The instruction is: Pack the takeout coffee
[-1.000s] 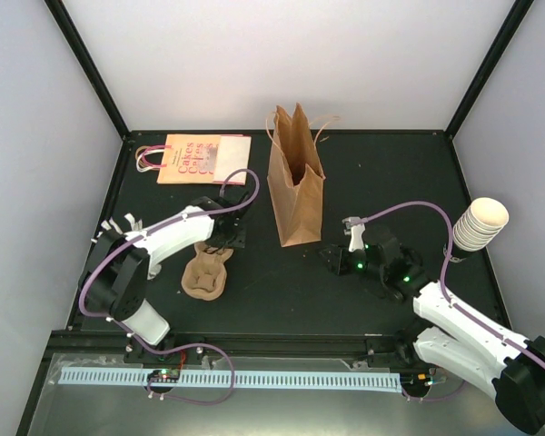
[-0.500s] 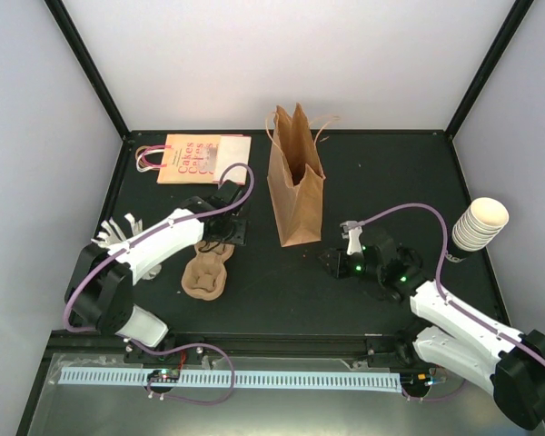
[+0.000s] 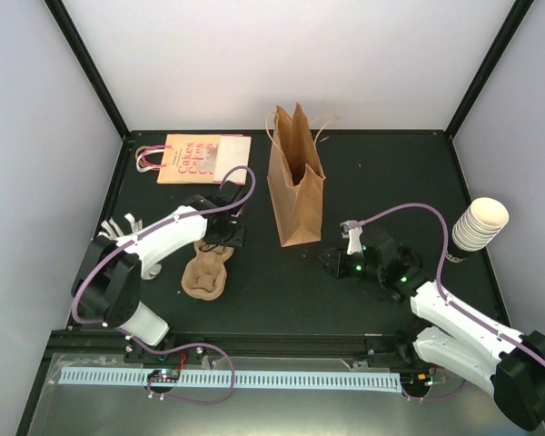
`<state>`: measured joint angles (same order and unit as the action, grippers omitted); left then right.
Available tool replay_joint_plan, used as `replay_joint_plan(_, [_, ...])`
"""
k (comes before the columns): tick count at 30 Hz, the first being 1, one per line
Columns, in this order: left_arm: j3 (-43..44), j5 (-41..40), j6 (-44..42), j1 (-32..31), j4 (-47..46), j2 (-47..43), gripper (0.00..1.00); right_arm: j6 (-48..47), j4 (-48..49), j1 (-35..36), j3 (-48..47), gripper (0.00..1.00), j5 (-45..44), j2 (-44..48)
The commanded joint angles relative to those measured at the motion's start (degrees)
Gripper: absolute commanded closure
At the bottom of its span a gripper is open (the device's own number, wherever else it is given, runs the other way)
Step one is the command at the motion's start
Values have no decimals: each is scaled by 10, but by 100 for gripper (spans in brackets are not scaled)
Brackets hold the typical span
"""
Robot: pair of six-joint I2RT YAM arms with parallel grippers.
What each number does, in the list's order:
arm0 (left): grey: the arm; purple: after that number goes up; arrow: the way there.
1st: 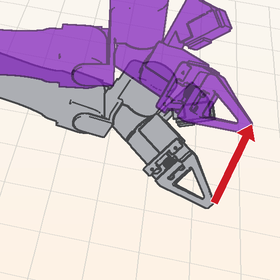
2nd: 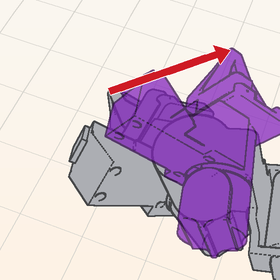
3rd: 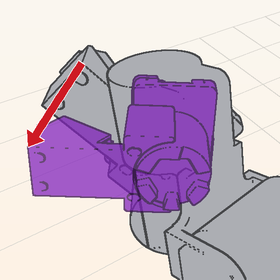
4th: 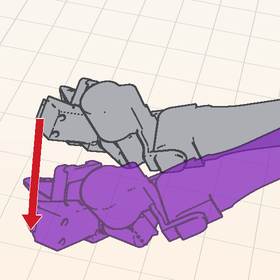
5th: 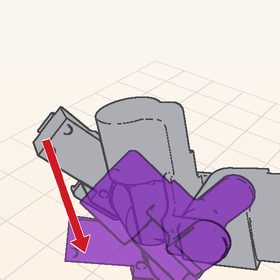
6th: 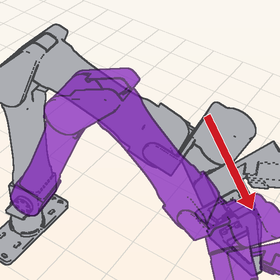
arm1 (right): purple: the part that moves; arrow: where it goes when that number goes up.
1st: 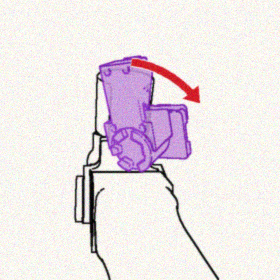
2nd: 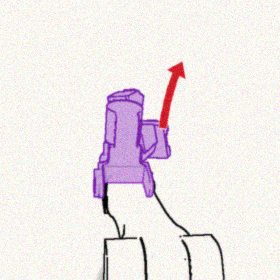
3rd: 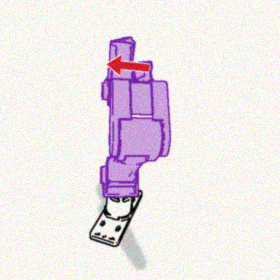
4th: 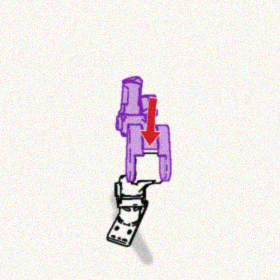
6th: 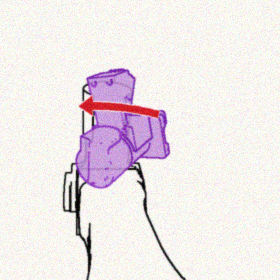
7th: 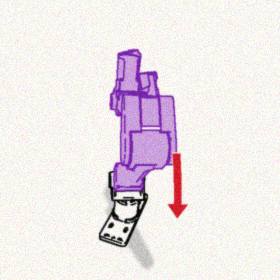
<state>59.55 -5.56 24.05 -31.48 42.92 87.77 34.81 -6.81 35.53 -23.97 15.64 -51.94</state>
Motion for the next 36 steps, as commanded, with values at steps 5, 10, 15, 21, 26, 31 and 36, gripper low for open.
replay_joint_plan(5, [17, -11, -4, 5, 15, 28, 59, 2, 9, -2, 4, 55, 4, 5])
replay_joint_plan(10, [18, -16, -3, 5, 21, 14, 65, 2, 11, -2, 4, 55, 4, 1])
replay_joint_plan(15, [16, -17, -3, 5, 25, 2, 65, 5, 19, -2, 5, 55, 9, -6])
replay_joint_plan(21, [21, -21, -1, 5, 30, 3, 76, 5, 20, -3, 5, 55, 12, -9])
replay_joint_plan(26, [24, -23, 0, 5, 35, 4, 78, 5, 18, -2, 6, 55, 10, -8])
replay_joint_plan(31, [30, -21, 0, 5, 43, -2, 78, 6, 20, -2, 7, 55, 11, -10])
replay_joint_plan(36, [31, 25, -3, 9, 35, -15, 78, 5, 26, -3, 6, 55, 16, -15])
